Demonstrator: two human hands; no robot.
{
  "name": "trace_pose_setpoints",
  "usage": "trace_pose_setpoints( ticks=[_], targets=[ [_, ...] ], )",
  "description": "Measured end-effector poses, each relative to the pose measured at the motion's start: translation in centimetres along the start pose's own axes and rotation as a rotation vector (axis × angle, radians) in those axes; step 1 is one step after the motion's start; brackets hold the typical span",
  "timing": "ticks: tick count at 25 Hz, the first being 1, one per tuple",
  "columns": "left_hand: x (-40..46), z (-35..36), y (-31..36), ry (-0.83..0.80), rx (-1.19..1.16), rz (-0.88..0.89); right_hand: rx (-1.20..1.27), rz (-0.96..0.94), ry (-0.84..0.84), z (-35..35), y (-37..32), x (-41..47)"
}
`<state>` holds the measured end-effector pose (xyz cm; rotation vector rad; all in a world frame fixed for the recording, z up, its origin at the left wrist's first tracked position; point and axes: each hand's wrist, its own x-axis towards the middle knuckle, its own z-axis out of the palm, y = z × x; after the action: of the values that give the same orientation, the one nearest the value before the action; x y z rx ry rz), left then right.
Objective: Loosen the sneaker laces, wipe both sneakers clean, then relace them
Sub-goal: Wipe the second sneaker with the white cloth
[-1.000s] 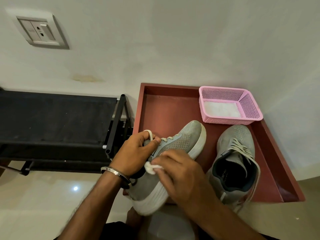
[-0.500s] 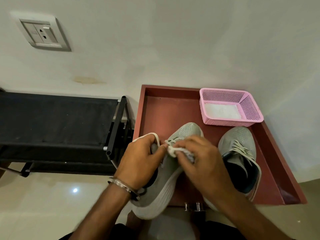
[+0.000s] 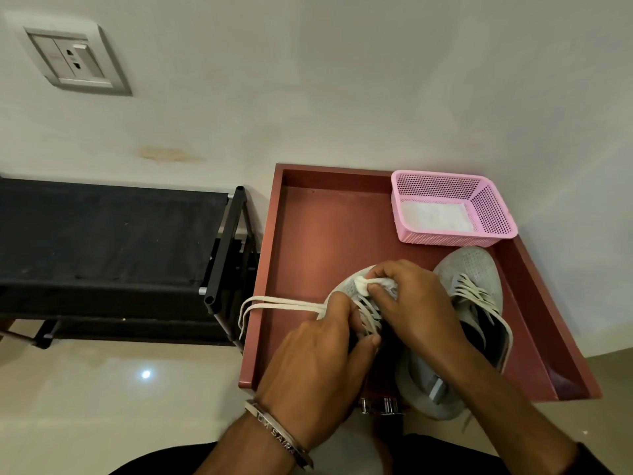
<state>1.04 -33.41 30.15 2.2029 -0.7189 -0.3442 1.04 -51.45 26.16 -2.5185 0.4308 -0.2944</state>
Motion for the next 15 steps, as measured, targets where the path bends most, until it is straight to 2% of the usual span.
trace_pose_setpoints(
  ticks=[7,15],
  targets=[
    [-1.6,-1.1,0.0,-0.256,0.172,0.02,-0.021,0.022,-0.011,0.0,0.0,0.1],
    [-3.6,-0.9,2.4,-0.155,0.158,-0.156,-0.042,0.018,-0.028,0.0,-0.1,0.2]
  ],
)
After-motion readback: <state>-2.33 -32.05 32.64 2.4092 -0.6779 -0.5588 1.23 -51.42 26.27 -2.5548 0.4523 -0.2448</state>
